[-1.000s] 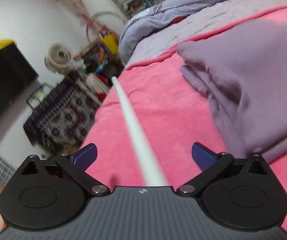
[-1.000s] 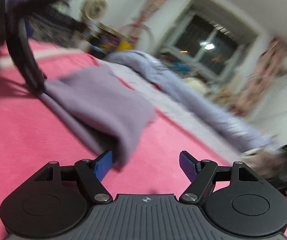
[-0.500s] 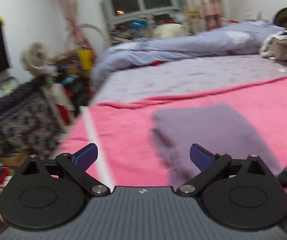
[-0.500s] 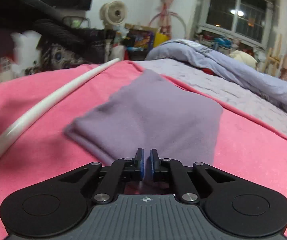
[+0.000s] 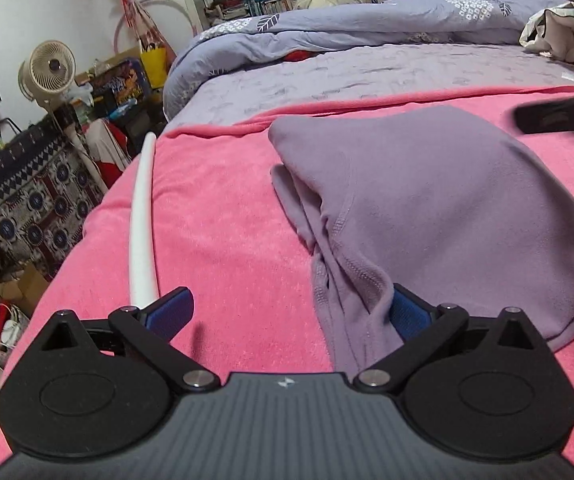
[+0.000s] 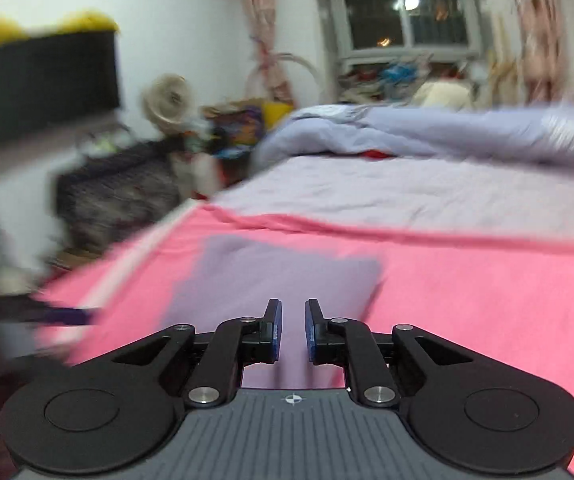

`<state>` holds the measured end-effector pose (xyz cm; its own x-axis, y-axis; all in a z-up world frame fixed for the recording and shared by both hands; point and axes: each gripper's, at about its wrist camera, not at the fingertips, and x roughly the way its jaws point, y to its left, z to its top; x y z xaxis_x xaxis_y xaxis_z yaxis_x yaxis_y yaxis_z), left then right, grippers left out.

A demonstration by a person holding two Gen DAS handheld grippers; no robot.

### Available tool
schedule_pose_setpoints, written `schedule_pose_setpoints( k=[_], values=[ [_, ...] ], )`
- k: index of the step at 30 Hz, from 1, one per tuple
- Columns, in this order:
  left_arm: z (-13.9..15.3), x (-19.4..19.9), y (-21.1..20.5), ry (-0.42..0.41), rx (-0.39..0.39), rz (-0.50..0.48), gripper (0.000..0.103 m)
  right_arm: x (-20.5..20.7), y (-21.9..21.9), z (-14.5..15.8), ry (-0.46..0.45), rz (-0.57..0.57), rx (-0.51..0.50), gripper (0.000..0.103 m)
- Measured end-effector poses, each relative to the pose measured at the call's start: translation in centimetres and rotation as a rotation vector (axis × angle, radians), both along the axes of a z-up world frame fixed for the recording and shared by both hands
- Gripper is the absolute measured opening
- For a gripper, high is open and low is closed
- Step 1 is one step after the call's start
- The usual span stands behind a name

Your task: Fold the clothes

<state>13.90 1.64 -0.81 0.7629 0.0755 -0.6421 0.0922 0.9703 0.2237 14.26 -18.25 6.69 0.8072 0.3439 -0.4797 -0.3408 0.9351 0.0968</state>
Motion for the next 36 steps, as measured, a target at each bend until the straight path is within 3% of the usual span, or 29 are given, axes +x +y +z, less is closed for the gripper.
schedule_pose_setpoints(
  k=[2, 4, 9, 13, 17, 21, 26, 29, 33, 35, 36],
  values=[
    [-0.1, 0.2, 0.6, 0.015, -0.033, 0.002, 0.103, 3.6, 1.2, -2.7, 0.113, -0.028, -0.071, 0.014],
    [-0.1, 0.1, 1.4, 0.023, -0.075, -0.002, 0.103, 4.2, 1.2, -3.9, 0.091, -0.013, -0.057, 0.013],
    [1.8, -0.4, 2.7, 0.013, -0.095, -0.02, 0.103, 1.1, 1.1, -2.6, 0.091, 0.005, -0.113, 0.014],
    [4.1, -0.5, 1.9, -0.055, -0.103, -0.053, 0.102, -0.7, 1.7, -3.5, 0.063, 0.008, -0.096, 0.017],
    [4.9, 0.9, -1.0, -0.115, -0.045, -0.108, 0.103, -1.7, 2.3, -4.0, 0.088, 0.054, -0.132, 0.019],
    [0.5, 3.2, -2.7, -0.027, 0.126, -0.077, 0.103, -3.9, 1.3, -4.8, 0.098, 0.047, -0.13, 0.019],
    [0.3, 2.2, -0.8, -0.009, 0.066, -0.056, 0.103, -6.4, -0.8, -5.1, 0.118, 0.039, -0.079, 0.018],
    [0.4, 1.3, -0.7, -0.006, 0.111, -0.065, 0.103, -7.4, -1.4, -5.6, 0.131, 0.039, -0.093, 0.018],
    [0.4, -0.2, -1.3, -0.002, 0.185, -0.077, 0.103, -9.1, -1.6, -5.4, 0.084, 0.041, -0.131, 0.02],
    [0.4, -0.5, -1.5, 0.001, 0.211, -0.072, 0.103, -9.0, -1.9, -4.5, 0.063, 0.013, -0.098, 0.033],
    [0.4, -0.6, -1.7, 0.002, 0.221, -0.066, 0.103, -8.7, -2.1, -3.8, 0.036, -0.003, -0.061, 0.034]
  ],
)
